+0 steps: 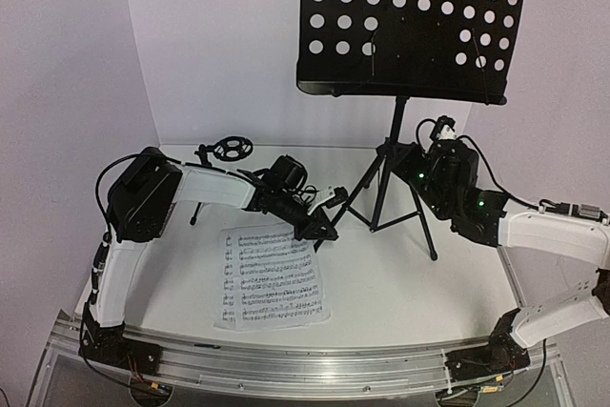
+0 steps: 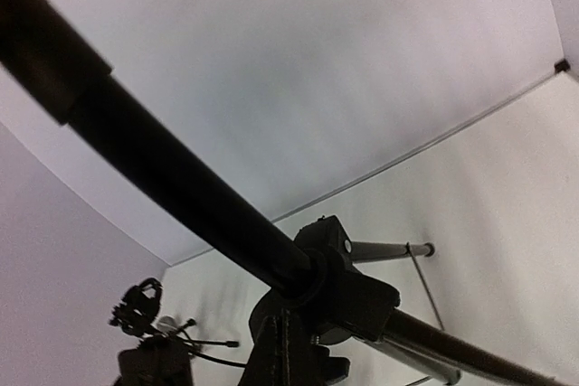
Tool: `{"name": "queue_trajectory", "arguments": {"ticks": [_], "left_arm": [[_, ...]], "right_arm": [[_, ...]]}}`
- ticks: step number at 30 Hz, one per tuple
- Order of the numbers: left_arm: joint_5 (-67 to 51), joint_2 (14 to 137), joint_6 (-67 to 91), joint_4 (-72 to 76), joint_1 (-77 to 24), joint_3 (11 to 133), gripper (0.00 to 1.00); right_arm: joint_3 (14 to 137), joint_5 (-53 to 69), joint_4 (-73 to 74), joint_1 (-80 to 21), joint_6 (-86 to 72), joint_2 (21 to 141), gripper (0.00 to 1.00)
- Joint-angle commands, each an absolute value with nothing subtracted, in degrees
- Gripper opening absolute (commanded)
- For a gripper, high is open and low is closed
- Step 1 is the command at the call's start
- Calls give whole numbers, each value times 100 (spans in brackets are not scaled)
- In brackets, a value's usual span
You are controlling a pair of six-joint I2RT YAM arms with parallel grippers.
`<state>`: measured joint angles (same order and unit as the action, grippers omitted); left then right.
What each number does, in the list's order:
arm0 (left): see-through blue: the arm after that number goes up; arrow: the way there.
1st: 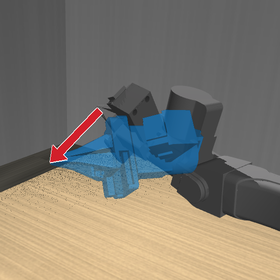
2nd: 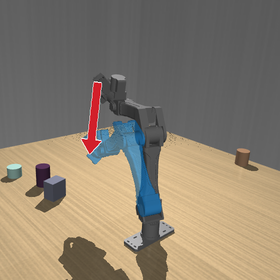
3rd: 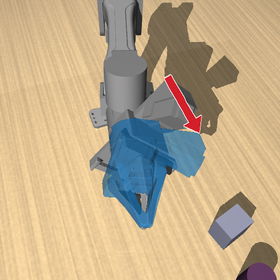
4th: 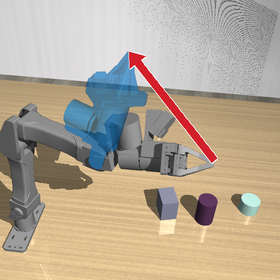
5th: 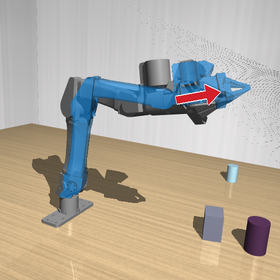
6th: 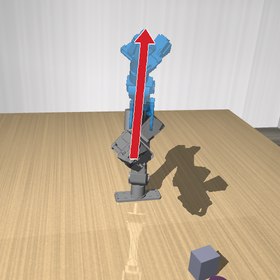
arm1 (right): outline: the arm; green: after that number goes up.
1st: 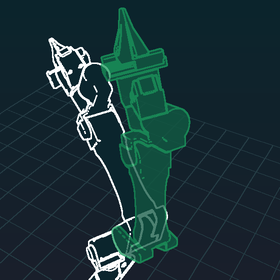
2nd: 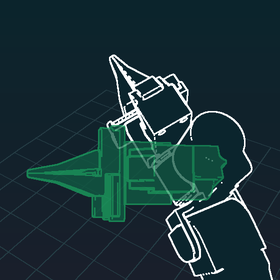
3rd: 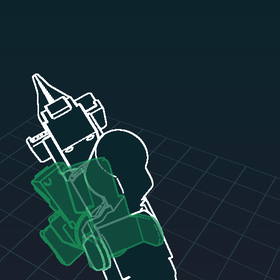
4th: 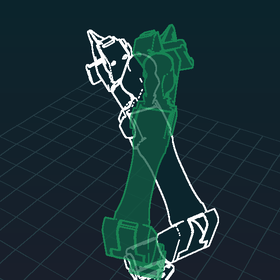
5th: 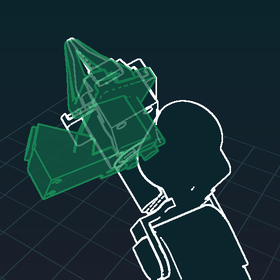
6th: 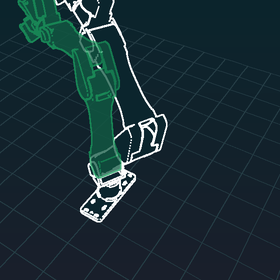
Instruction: Set up the instrument practice props
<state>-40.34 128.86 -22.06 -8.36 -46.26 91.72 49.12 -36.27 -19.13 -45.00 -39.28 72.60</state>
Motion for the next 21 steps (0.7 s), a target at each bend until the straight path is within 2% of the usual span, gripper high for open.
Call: {"name": "queue_trajectory", "arguments": {"ticks": [1, 6, 8, 11, 14, 15, 17, 18, 21], "left_arm": [[-3993, 12990, -2417, -704, -4681, 9124, 0], [-4006, 12988, -2417, -708, -4679, 9133, 0], [-4015, 12990, -2418, -721, -4682, 9141, 0], [-4030, 12998, -2436, -743, -4682, 9163, 0], [-4049, 12999, -2435, -733, -4682, 9186, 0], [-4053, 12999, -2431, -723, -4682, 9198, 0], [-4061, 12997, -2421, -712, -4678, 9228, 0], [-4061, 12998, -2423, -715, -4677, 9244, 0], [-4067, 13011, -2508, -826, -4677, 9341, 0]], "right_arm": [[4713, -2994, -958, -4596, -5649, 7372, 0], [4492, -3025, -955, -4592, -5963, 6988, 0], [4427, -3013, -854, -4592, -6005, 6764, 5], [4556, -2924, -454, -4593, -5269, 6426, 21], [4739, -2724, -13, -4601, -3478, 6070, 40], [4798, -2653, 219, -4599, -2791, 5946, 49], [4820, -2425, 481, -4609, -1442, 5655, 80], [4821, -2351, 551, -4611, -631, 5522, 84], [4800, -2133, 607, -4607, 1939, 5276, 86]]}}
